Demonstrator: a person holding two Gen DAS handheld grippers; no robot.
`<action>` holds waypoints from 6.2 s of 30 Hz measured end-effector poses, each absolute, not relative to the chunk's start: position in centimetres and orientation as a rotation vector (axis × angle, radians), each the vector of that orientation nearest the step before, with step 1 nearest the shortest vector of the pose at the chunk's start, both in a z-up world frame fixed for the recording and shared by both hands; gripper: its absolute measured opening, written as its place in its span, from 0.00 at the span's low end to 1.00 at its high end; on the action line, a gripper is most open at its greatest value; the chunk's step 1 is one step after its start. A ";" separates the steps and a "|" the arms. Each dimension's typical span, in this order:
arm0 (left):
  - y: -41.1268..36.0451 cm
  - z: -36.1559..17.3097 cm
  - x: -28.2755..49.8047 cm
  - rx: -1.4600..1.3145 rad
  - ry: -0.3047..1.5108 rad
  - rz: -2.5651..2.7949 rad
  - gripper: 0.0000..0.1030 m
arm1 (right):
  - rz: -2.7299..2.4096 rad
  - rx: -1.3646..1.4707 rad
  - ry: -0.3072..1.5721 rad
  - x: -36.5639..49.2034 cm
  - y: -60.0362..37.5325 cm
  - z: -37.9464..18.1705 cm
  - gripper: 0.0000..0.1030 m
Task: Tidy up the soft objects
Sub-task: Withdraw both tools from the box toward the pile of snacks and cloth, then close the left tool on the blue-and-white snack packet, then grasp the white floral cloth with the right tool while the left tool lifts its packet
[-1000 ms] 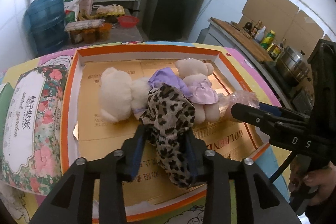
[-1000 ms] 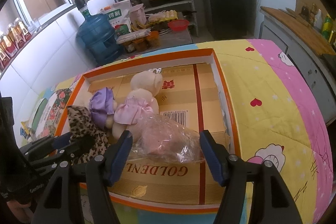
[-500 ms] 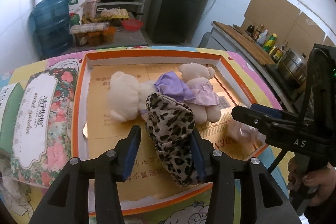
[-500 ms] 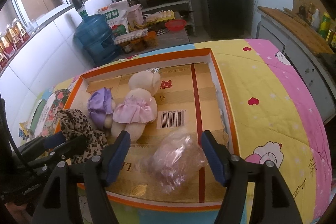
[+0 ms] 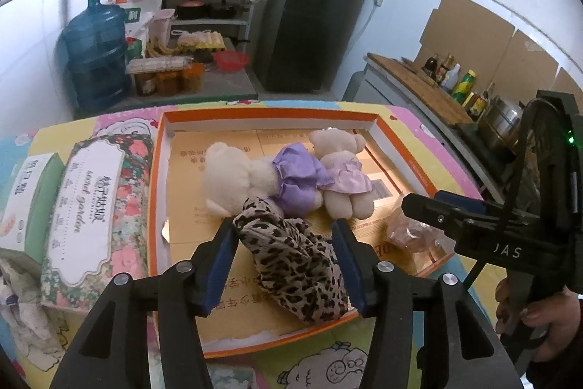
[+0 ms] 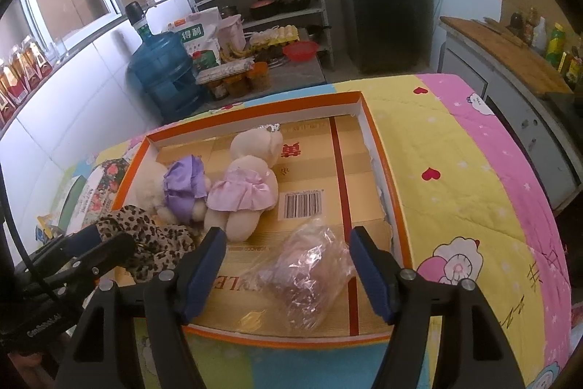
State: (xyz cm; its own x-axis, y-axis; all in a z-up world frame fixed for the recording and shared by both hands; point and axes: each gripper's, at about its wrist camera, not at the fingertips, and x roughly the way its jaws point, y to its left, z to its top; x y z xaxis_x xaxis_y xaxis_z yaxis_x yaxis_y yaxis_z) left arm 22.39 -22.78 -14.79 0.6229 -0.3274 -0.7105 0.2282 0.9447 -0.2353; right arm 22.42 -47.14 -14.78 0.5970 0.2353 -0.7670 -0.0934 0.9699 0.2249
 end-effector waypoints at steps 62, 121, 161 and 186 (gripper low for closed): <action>-2.1 -9.0 10.1 -0.219 0.665 -0.213 0.55 | 0.300 0.057 0.827 11.9 -28.3 -8.6 0.68; 10.6 -18.5 17.8 -0.286 0.752 -0.318 0.47 | 0.396 -0.065 0.972 11.4 -15.3 -12.0 0.68; 17.2 -10.0 6.4 -0.319 0.537 -0.175 0.04 | 0.554 -0.115 1.023 15.3 -8.0 -17.1 0.68; 15.2 -9.2 5.8 -0.302 0.520 -0.236 0.04 | 0.610 -0.054 0.948 10.8 -9.9 -11.5 0.13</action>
